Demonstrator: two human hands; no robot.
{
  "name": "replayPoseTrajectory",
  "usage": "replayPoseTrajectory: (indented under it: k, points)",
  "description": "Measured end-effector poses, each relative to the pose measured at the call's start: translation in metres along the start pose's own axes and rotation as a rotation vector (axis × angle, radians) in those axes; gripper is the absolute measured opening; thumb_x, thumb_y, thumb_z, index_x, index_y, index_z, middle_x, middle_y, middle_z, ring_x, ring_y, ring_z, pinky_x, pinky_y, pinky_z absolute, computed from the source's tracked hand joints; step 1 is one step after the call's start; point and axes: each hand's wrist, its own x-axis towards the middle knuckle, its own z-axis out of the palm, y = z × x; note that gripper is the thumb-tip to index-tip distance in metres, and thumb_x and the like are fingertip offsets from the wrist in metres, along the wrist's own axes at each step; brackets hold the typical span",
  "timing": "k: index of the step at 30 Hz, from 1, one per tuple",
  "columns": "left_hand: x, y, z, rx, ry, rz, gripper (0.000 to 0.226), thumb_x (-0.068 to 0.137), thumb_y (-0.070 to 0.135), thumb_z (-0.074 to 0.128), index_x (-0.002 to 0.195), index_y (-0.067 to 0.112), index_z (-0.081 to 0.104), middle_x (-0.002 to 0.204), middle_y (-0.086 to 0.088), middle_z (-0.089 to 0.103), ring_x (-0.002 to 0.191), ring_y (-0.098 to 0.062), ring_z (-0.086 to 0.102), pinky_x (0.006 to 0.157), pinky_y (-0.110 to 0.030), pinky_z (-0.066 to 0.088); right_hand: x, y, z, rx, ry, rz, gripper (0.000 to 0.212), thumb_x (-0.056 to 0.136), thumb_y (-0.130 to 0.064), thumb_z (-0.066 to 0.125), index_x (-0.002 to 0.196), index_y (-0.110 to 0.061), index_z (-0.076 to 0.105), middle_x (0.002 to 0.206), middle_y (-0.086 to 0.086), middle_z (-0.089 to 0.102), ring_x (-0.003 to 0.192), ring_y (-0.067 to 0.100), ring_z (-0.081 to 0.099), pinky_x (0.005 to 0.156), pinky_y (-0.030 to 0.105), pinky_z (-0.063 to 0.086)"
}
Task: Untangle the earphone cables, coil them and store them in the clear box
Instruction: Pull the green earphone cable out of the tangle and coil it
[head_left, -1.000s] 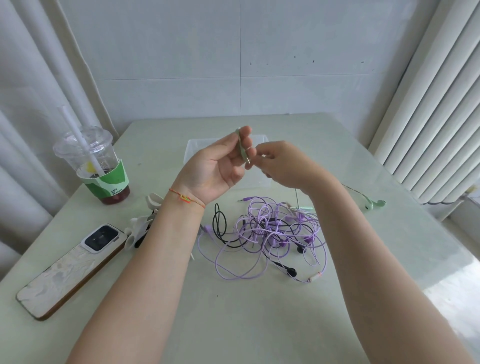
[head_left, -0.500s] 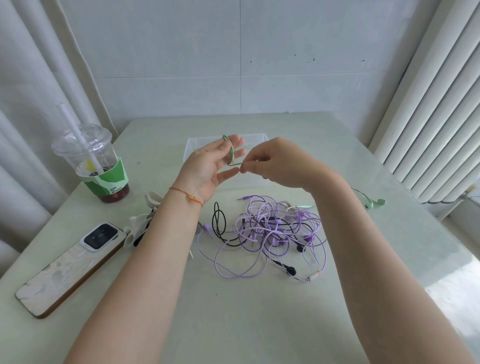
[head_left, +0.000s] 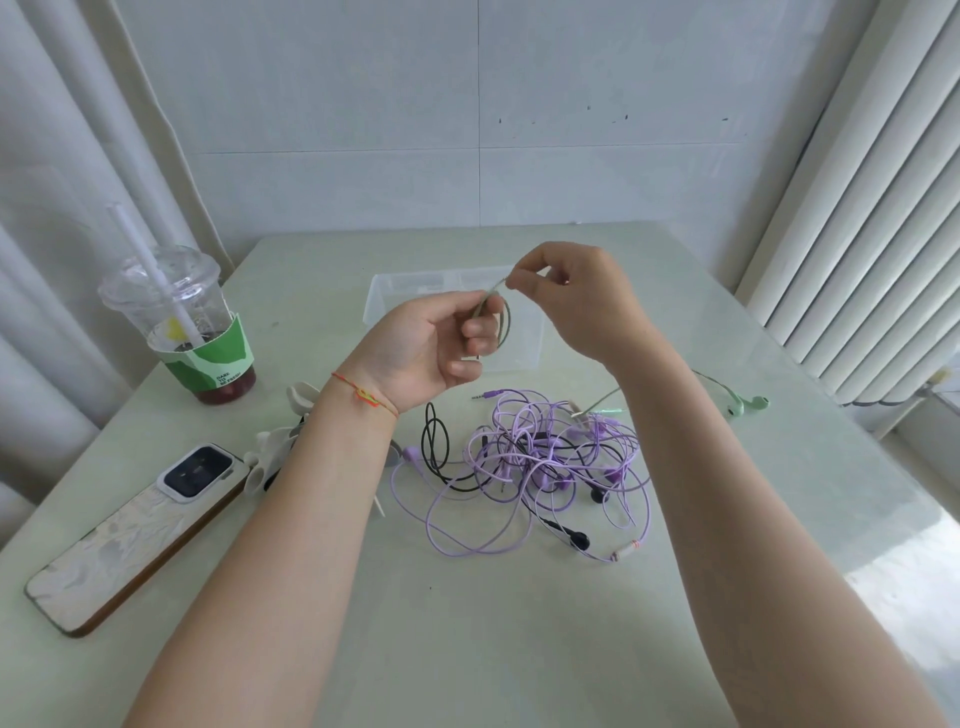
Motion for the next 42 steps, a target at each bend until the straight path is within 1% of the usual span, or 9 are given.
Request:
replayPoseTrajectory:
  k: [7, 11, 19, 25, 28, 31, 34, 38, 42]
  points:
    - [0.001, 0.004, -0.002, -0.14, 0.034, 0.082, 0.023, 0.101, 0.026, 0.037, 0.089, 0.017, 0.055, 0.064, 0.009, 0.049, 0.058, -0.004, 0.049, 0.038, -0.012, 0.03, -0.006, -0.004, 0.01, -0.118, -0.219, -0.019, 0.027, 0.094, -0.028, 0.058, 0.079, -0.01, 0.069, 0.053, -0.004, 0.04, 0.043, 0.007, 0.032, 0.042, 0.016, 0.026]
    - [-0.002, 0.006, -0.003, -0.038, 0.053, 0.043, 0.024, 0.098, 0.031, 0.043, 0.088, 0.015, 0.058, 0.059, 0.009, 0.034, 0.053, -0.005, 0.033, 0.038, -0.014, 0.02, -0.004, -0.003, 0.01, -0.059, -0.089, 0.002, 0.02, 0.093, -0.019, 0.055, 0.08, -0.016, 0.07, 0.048, -0.006, 0.036, 0.038, 0.006, 0.033, 0.041, 0.016, 0.025]
    - [-0.001, -0.001, -0.001, 0.336, 0.106, -0.008, 0.031, 0.101, 0.031, 0.043, 0.095, 0.01, 0.064, 0.065, 0.005, 0.029, 0.055, -0.007, 0.027, 0.045, -0.017, 0.017, -0.003, -0.007, 0.006, 0.036, 0.074, -0.018, 0.014, 0.091, -0.02, 0.059, 0.085, -0.016, 0.071, 0.05, -0.008, 0.039, 0.043, 0.005, 0.038, 0.046, 0.015, 0.025]
    - [-0.005, 0.003, -0.003, 0.148, 0.025, 0.036, 0.025, 0.099, 0.02, 0.04, 0.104, 0.008, 0.061, 0.068, 0.005, 0.037, 0.06, -0.007, 0.036, 0.042, -0.016, 0.022, 0.001, 0.002, 0.003, 0.022, 0.127, 0.02, 0.014, 0.091, -0.022, 0.06, 0.089, -0.014, 0.072, 0.053, -0.007, 0.041, 0.046, 0.006, 0.037, 0.049, 0.019, 0.029]
    - [-0.006, 0.005, -0.001, 0.005, -0.05, 0.067, 0.02, 0.094, 0.021, 0.043, 0.1, 0.013, 0.06, 0.072, 0.006, 0.051, 0.066, -0.005, 0.05, 0.04, -0.013, 0.029, 0.0, 0.005, 0.005, -0.027, 0.025, 0.028, 0.013, 0.092, -0.022, 0.059, 0.086, -0.018, 0.071, 0.052, -0.007, 0.041, 0.044, 0.005, 0.038, 0.046, 0.015, 0.027]
    - [-0.004, 0.005, 0.001, -0.193, -0.035, 0.101, 0.021, 0.093, 0.02, 0.045, 0.094, 0.015, 0.066, 0.087, 0.002, 0.07, 0.085, -0.011, 0.069, 0.042, -0.013, 0.044, -0.004, 0.0, 0.009, -0.174, -0.257, 0.005, 0.029, 0.095, -0.027, 0.055, 0.067, -0.031, 0.061, 0.056, -0.007, 0.05, 0.043, 0.002, 0.043, 0.049, 0.02, 0.032]
    - [-0.001, 0.004, -0.002, -0.287, 0.03, 0.152, 0.02, 0.096, 0.018, 0.046, 0.1, 0.015, 0.066, 0.115, -0.004, 0.07, 0.111, -0.021, 0.065, 0.057, -0.019, 0.056, -0.01, -0.006, 0.012, -0.216, -0.419, 0.011, 0.041, 0.096, -0.033, 0.054, 0.055, -0.038, 0.054, 0.056, -0.005, 0.055, 0.037, -0.002, 0.044, 0.045, 0.016, 0.032]
    - [0.002, 0.001, -0.01, -0.116, 0.18, 0.206, 0.017, 0.101, 0.019, 0.046, 0.102, 0.018, 0.062, 0.121, -0.002, 0.068, 0.118, -0.017, 0.062, 0.065, -0.025, 0.058, -0.011, -0.01, 0.009, -0.231, -0.449, 0.014, 0.021, 0.093, -0.032, 0.056, 0.082, -0.024, 0.073, 0.057, -0.004, 0.053, 0.041, 0.002, 0.043, 0.041, 0.012, 0.031]
    - [0.004, -0.004, -0.011, 0.131, 0.287, 0.19, 0.017, 0.099, 0.017, 0.049, 0.098, 0.017, 0.066, 0.112, -0.001, 0.07, 0.107, -0.013, 0.066, 0.061, -0.029, 0.057, -0.011, -0.014, 0.003, -0.228, -0.381, 0.008, 0.015, 0.089, -0.024, 0.059, 0.082, -0.021, 0.072, 0.057, -0.007, 0.047, 0.047, 0.01, 0.039, 0.047, 0.023, 0.031]
